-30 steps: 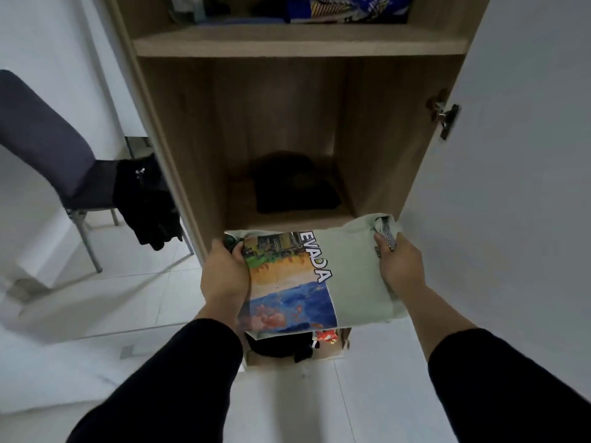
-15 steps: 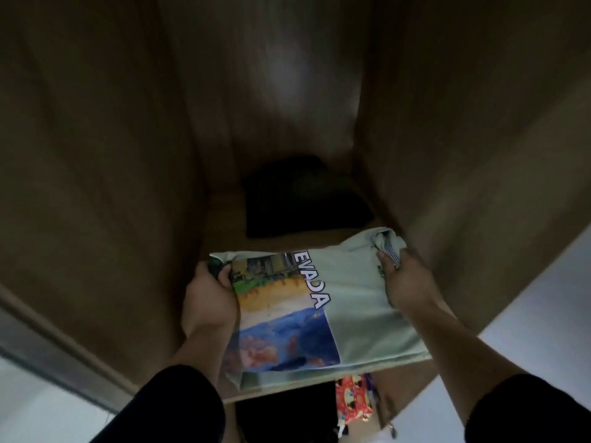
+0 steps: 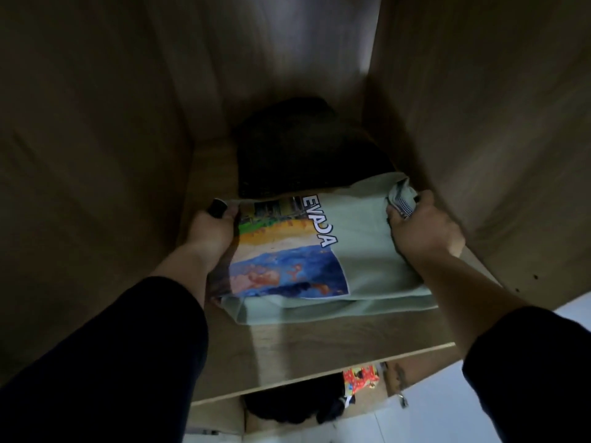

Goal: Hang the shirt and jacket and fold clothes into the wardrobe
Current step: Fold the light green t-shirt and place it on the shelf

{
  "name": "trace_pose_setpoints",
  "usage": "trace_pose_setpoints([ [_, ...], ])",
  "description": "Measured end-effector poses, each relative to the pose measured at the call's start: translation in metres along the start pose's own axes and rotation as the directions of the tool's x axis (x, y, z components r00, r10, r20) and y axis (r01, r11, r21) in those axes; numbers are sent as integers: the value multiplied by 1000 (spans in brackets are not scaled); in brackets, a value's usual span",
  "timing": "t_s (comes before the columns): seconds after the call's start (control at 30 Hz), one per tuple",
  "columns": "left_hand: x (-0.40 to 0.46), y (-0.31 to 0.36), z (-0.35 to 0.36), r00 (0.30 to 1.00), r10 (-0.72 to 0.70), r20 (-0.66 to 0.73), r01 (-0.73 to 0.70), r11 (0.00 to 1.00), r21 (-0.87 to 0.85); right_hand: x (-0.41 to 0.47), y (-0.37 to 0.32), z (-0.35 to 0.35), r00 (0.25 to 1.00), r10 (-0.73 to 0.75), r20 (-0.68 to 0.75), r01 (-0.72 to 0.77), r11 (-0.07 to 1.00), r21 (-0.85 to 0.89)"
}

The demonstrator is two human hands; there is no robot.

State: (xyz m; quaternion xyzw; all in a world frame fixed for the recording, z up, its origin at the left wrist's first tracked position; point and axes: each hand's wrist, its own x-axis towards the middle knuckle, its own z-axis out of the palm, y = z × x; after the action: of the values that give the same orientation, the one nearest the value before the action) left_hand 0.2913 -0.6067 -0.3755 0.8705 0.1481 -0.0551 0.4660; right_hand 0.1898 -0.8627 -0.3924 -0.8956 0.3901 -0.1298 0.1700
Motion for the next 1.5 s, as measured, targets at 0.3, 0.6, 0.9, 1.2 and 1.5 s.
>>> trace_pose_setpoints([
  [0.3,-119,-59,-10,883,415,-220,-327,879,347,-77,-8,-22,826,-563,-22,546,810,-215],
  [0.6,-136,-74,-19,878,448,-171,-339,832,439,-113,-1,-10,704,-508,496,661,724,-196],
  [0.9,-163,-69,-15,897,120,-426,-92,992,86,-115,-15,-17,721,-441,534,589,796,-138],
  [1.2,-154,-65,-24,893,379,-243,-310,908,281,-125,-4,-9,744,-513,428,612,780,-129],
  [1.5,-158,-95,-24,854,378,-357,-196,870,452,-127,3,-4,734,-520,436,647,730,-221],
])
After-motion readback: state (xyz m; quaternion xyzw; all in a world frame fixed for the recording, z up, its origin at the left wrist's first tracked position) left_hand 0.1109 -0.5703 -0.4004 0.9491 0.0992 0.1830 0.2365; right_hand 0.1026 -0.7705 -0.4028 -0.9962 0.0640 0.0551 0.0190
